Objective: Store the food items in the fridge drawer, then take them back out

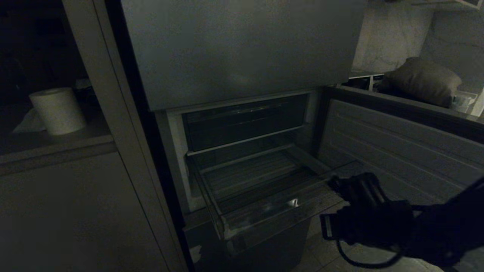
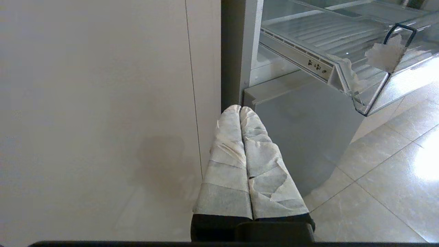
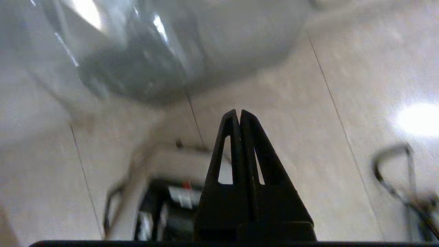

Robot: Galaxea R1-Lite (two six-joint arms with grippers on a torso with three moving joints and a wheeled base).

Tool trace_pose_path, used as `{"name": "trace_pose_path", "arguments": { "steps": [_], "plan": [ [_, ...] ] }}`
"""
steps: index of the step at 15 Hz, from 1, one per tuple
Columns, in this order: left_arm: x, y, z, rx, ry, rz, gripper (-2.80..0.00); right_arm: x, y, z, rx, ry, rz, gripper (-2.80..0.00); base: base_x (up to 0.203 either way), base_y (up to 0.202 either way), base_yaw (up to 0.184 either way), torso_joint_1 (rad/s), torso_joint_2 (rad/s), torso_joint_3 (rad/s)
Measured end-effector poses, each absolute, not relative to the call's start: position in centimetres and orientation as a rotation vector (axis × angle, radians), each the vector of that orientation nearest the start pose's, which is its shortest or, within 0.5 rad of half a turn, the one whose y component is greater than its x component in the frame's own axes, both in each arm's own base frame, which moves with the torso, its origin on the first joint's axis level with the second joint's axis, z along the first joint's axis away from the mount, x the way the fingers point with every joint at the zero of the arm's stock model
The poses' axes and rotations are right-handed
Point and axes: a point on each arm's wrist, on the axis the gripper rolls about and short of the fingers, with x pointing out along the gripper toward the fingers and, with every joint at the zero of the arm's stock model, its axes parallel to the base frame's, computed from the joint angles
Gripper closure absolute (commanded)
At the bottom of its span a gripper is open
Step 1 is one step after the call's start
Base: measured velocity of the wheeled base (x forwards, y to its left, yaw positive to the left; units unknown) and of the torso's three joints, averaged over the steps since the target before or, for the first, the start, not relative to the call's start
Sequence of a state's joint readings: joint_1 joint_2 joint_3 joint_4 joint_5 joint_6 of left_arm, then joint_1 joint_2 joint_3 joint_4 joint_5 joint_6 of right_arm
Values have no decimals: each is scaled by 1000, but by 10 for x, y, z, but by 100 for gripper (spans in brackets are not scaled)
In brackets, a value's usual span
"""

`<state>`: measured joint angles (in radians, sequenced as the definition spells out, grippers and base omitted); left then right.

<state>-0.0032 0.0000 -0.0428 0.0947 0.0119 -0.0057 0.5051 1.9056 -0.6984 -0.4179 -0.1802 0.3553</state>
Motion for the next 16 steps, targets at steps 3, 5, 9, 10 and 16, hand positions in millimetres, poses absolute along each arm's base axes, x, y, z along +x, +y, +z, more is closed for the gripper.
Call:
{"name": "trace_pose_path", "arguments": {
  "steps": [3,5,9,10,16],
  "plan": [
    [-26,0,78,-5,52,8,0,330,181,64,140,580,155,0,0,0,0,0,0,0],
    [-26,0,78,-5,52,8,0,361,210,64,192,388,110,0,0,0,0,0,0,0],
    [-26,0,78,-5,52,9,0,361,230,74,249,185,-7,0,0,0,0,0,0,0],
    [-26,0,78,-5,52,9,0,349,226,84,246,190,6,0,0,0,0,0,0,0],
    [-26,0,78,-5,52,9,0,217,130,169,166,263,56,0,0,0,0,0,0,0]
  ]
}}
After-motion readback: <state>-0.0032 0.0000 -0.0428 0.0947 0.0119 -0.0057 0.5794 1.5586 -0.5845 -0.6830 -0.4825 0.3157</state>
